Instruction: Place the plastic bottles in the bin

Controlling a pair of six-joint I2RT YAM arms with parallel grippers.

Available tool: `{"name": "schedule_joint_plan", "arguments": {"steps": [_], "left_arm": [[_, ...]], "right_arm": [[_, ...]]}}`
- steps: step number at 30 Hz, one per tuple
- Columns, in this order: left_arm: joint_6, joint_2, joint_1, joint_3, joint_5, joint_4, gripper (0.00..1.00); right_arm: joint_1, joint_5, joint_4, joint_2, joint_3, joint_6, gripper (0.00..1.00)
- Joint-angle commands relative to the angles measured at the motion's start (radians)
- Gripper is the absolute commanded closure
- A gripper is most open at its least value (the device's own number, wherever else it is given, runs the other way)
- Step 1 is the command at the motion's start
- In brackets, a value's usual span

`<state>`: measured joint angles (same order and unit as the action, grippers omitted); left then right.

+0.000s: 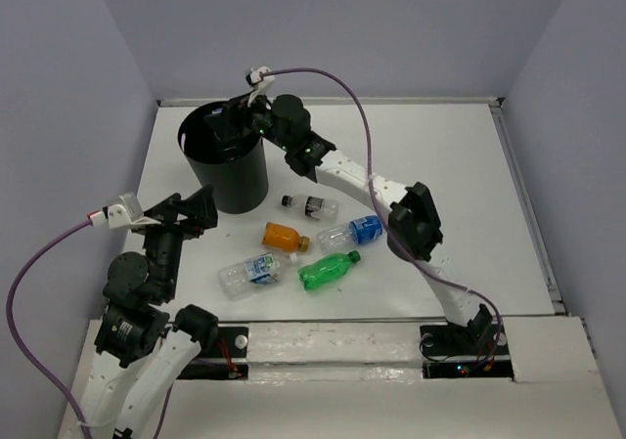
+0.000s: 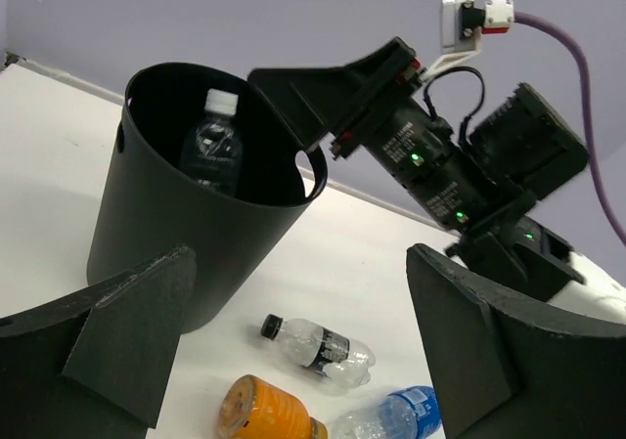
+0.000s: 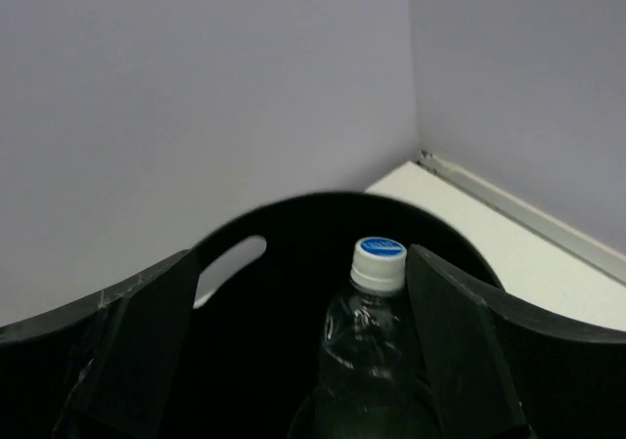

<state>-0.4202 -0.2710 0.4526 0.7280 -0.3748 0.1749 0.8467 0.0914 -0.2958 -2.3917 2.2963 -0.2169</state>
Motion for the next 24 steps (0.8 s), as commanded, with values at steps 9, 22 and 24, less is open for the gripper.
{"name": "schedule_joint_plan", "arguments": {"steps": [9, 22, 24], "left_arm": [[0.026, 0.007, 0.005, -0.013, 0.039, -0.060, 0.01], [0.029, -0.037, 0.006, -0.022, 0.089, -0.080, 0.01], [0.029, -0.040, 0.006, -0.024, 0.089, -0.081, 0.01]], "right_arm": [[-0.118, 0.031, 0.078, 0.675, -0.822, 0.152, 0.23], [-0.155, 0.154, 0.524, 0.600, -0.861, 0.452, 0.11], [-0.155, 0.177, 0.550, 0.533, -0.818, 0.462, 0.11]]}}
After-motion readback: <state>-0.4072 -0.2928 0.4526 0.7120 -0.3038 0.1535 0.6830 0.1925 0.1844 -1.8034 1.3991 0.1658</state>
